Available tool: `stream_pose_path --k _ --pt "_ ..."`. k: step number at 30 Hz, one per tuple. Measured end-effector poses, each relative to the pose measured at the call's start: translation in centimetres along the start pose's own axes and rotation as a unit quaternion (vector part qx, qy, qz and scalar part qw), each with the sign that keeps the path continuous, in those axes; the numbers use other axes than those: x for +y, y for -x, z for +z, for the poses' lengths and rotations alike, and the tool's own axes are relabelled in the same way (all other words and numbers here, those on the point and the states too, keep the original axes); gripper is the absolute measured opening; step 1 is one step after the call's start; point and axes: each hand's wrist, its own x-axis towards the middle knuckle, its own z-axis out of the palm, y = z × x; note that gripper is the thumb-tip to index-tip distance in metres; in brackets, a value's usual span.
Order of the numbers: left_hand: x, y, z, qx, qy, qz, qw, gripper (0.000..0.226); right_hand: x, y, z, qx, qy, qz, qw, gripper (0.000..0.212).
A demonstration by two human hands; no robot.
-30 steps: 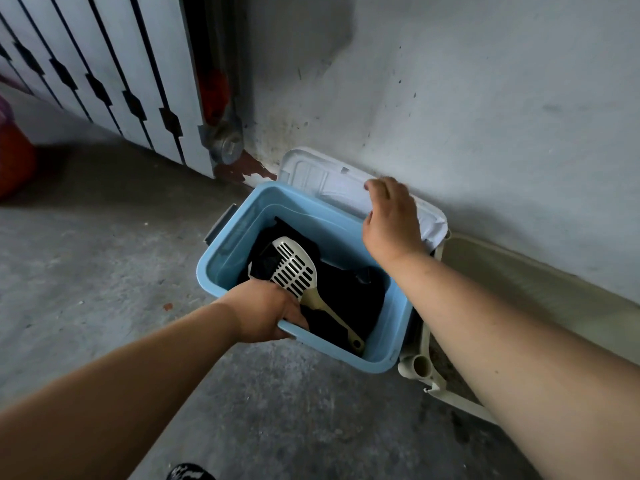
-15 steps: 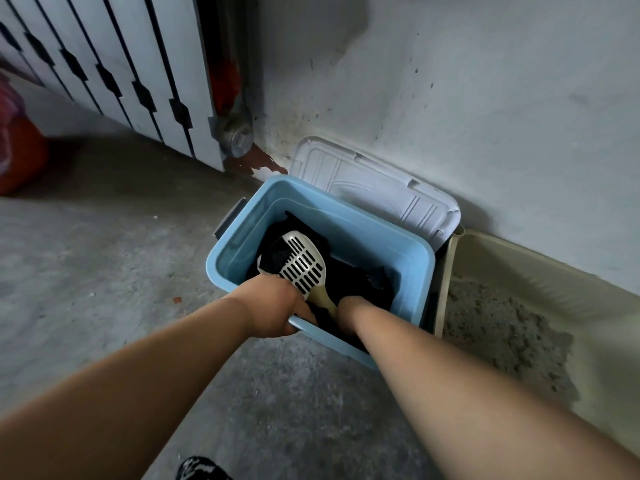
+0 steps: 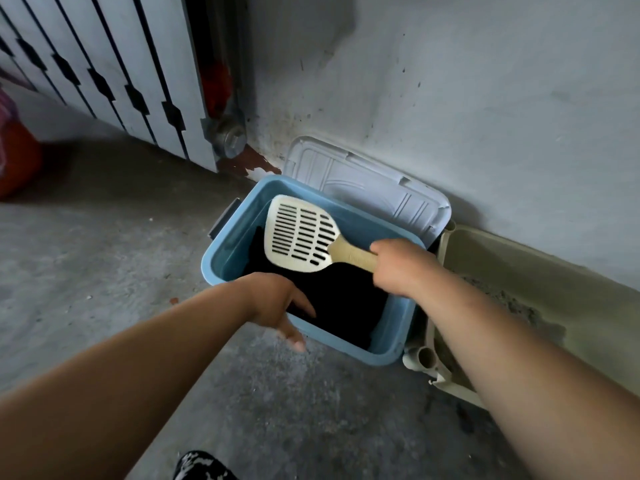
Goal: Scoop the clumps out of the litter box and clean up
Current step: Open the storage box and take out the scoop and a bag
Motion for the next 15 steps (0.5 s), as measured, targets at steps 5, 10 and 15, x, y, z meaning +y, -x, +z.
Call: stream_pose_path --k 5,10,15 --pt "-0.4 -1.3 -2.1 0.128 0.184 -0.072 0.972 0.037 2.7 1.1 0.0 0.088 -0.111 0.023 0.99 0.014" --pt "-1.7 -4.1 -2.3 0.249 0.066 -0.248 0.934 0.062 2.9 2.4 1.0 0.126 -0.243 0.038 0.961 0.018" --pt "-2.0 -6.7 -2.3 0.151 0.132 -0.287 0.937 0.121 3.4 3.2 2.3 0.105 -0.287 0.074 0.949 0.022"
